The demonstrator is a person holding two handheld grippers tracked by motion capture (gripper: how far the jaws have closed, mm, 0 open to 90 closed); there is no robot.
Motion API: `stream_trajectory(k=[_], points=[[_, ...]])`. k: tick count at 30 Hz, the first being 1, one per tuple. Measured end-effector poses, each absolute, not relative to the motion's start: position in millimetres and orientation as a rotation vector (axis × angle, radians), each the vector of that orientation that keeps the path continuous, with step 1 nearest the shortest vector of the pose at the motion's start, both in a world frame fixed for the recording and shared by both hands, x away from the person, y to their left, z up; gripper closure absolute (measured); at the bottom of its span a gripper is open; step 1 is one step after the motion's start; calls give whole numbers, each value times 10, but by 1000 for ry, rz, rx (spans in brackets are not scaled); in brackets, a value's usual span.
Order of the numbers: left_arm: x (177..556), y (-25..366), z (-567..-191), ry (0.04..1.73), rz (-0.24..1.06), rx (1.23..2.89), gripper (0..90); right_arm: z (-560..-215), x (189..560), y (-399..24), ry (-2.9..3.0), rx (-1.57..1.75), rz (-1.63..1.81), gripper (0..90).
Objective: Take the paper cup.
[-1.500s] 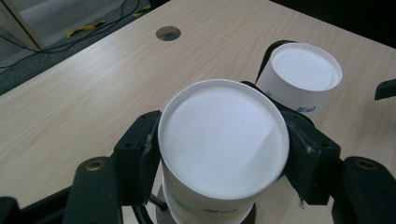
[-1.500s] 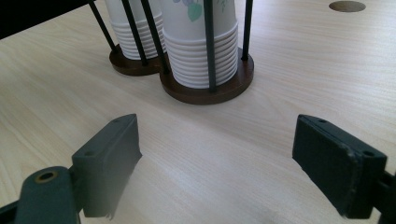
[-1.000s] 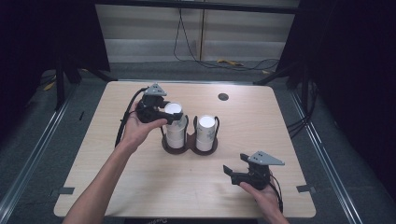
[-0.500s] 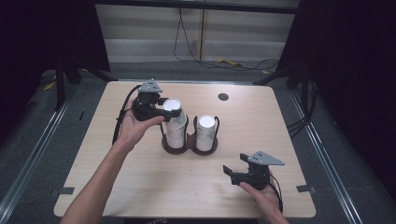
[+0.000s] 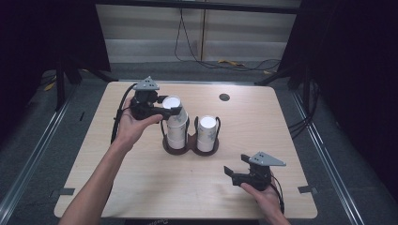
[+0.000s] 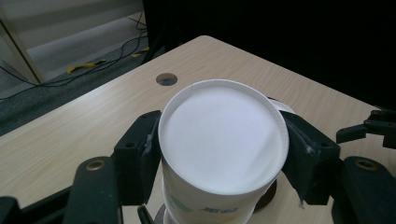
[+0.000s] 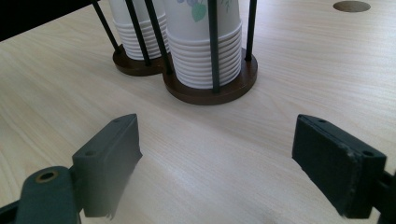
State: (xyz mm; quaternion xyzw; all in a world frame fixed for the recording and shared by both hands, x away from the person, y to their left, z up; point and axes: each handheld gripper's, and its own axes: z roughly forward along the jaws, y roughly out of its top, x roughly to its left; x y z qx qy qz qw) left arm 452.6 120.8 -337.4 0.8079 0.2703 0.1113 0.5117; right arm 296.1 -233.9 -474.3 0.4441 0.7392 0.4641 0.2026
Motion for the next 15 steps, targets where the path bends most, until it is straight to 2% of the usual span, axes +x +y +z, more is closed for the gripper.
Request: stream_trajectory(k=[15], points=[[4447, 1262, -3305, 607, 263, 1917, 351, -4742, 2958, -2335, 2063, 1237, 1302, 151]])
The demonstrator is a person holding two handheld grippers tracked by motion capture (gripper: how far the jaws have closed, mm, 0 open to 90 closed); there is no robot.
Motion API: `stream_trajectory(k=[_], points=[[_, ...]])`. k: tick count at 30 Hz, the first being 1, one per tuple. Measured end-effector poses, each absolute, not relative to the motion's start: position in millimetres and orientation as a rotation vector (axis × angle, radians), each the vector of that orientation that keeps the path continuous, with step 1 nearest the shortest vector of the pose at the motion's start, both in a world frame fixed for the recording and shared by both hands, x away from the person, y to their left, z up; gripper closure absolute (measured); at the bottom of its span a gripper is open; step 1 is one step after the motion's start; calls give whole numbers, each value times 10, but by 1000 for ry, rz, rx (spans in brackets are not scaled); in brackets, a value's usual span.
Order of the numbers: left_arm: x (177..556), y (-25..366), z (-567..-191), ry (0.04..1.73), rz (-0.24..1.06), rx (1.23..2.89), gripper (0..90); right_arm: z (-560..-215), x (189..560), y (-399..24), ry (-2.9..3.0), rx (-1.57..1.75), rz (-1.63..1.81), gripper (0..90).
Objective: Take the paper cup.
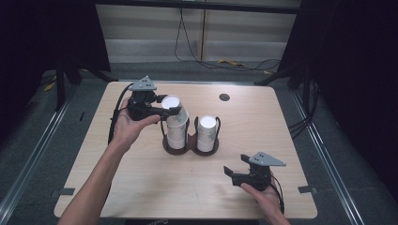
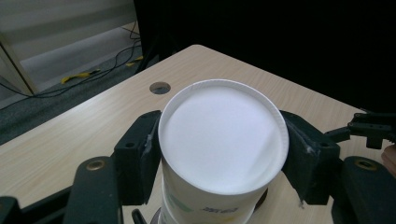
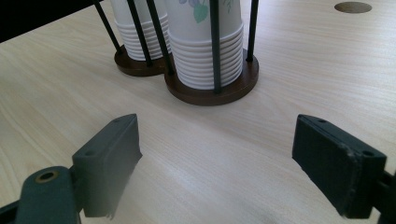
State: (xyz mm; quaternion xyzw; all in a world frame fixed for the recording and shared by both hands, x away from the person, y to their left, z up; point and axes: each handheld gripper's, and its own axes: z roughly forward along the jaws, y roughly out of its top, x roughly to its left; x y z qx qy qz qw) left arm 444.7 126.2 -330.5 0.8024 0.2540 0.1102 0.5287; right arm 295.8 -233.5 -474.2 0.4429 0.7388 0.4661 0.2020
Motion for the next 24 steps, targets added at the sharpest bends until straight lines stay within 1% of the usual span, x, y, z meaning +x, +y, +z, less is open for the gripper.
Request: stream_trajectory(k=[8, 14, 19, 24], points=[[4371, 1289, -3240, 574, 272, 1909, 352, -4742, 2960, -2330, 2066, 1235, 1303, 151], [4284, 1321, -3220, 510, 212, 1901, 352, -4742, 2959, -2329, 2067, 1229, 1312, 151], [4211, 1329, -3220, 477, 197, 1900, 352, -4740, 2959, -2320, 2072, 1219, 1324, 151], [4163, 1331, -3304, 462, 182, 1922, 351, -4736, 2953, -2311, 2077, 1202, 1341, 151]])
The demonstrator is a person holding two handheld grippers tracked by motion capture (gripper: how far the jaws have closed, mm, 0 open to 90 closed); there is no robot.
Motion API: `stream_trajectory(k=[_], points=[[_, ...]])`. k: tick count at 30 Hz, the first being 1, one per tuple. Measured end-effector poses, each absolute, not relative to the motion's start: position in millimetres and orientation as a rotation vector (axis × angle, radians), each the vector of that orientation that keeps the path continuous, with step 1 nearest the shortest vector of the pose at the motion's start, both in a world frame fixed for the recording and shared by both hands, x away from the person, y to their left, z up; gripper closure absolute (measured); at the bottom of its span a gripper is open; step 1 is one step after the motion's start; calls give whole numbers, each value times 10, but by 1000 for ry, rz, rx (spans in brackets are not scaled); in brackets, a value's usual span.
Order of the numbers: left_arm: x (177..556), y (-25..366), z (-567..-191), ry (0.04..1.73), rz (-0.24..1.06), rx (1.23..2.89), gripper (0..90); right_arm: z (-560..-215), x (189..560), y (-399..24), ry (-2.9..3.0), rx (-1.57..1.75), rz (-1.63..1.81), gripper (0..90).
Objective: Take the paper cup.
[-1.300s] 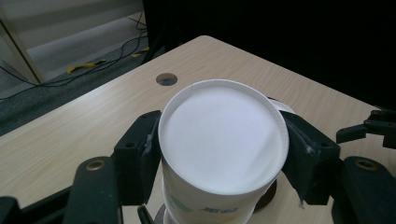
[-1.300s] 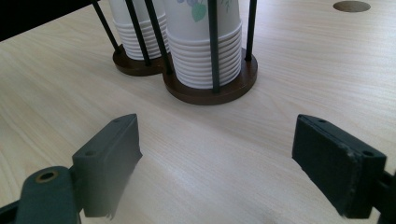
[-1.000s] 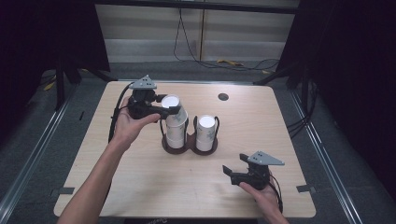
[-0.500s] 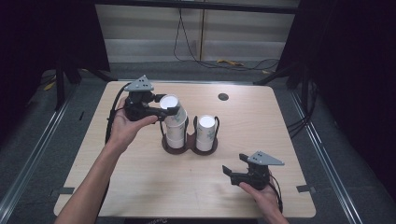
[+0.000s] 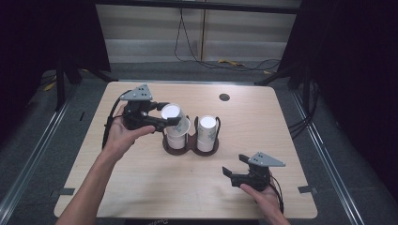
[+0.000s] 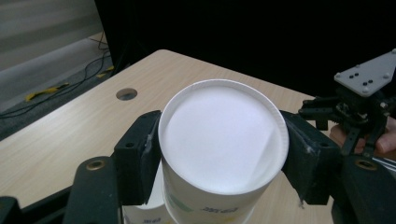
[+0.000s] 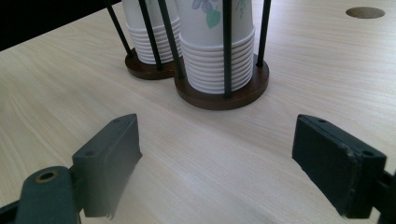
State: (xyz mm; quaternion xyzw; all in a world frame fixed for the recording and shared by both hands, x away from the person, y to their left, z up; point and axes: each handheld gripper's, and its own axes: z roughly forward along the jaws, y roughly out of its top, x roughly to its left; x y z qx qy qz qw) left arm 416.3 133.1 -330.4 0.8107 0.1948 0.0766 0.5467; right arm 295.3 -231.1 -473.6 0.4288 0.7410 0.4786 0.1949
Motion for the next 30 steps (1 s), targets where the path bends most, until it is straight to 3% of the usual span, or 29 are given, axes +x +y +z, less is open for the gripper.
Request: stream_trajectory(k=[15, 30], points=[[3940, 1282, -3482, 417, 175, 1951, 352, -4724, 2912, -2220, 2123, 1115, 1465, 193], [3835, 1098, -3730, 380, 83, 1967, 352, -4673, 2841, -2145, 2068, 1007, 1643, 210]])
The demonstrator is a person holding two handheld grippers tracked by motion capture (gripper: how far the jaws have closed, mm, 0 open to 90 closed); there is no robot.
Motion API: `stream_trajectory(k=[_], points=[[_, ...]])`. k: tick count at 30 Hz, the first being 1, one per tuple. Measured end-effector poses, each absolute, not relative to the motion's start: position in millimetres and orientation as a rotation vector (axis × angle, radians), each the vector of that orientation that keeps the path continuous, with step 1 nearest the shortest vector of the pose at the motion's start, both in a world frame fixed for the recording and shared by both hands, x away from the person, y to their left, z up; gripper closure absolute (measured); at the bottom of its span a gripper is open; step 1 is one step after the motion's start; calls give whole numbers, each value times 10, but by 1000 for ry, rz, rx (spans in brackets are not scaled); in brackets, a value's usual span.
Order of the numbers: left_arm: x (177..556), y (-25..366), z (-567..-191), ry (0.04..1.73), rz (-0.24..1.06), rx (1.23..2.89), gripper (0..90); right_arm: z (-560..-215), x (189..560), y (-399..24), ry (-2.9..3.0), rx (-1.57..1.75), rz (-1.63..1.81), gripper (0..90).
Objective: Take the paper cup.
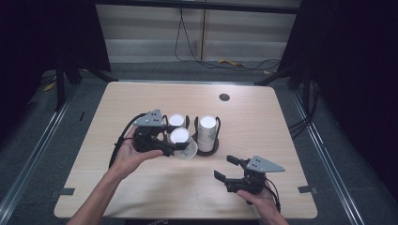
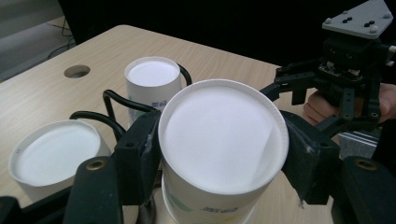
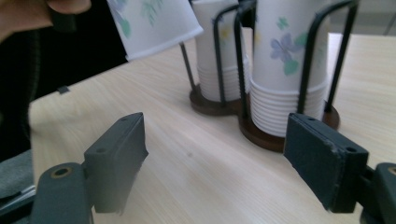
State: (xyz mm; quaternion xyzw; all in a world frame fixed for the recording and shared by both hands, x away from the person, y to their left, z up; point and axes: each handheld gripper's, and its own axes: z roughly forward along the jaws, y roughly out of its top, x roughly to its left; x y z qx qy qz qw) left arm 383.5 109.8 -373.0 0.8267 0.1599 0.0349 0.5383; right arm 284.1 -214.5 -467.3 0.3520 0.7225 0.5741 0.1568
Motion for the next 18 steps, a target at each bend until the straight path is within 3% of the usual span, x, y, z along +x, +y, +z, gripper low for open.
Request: stream_trajectory(k=[18], points=[[3732, 931, -3766, 324, -8, 1974, 354, -4571, 2855, -1883, 2032, 893, 1873, 175]])
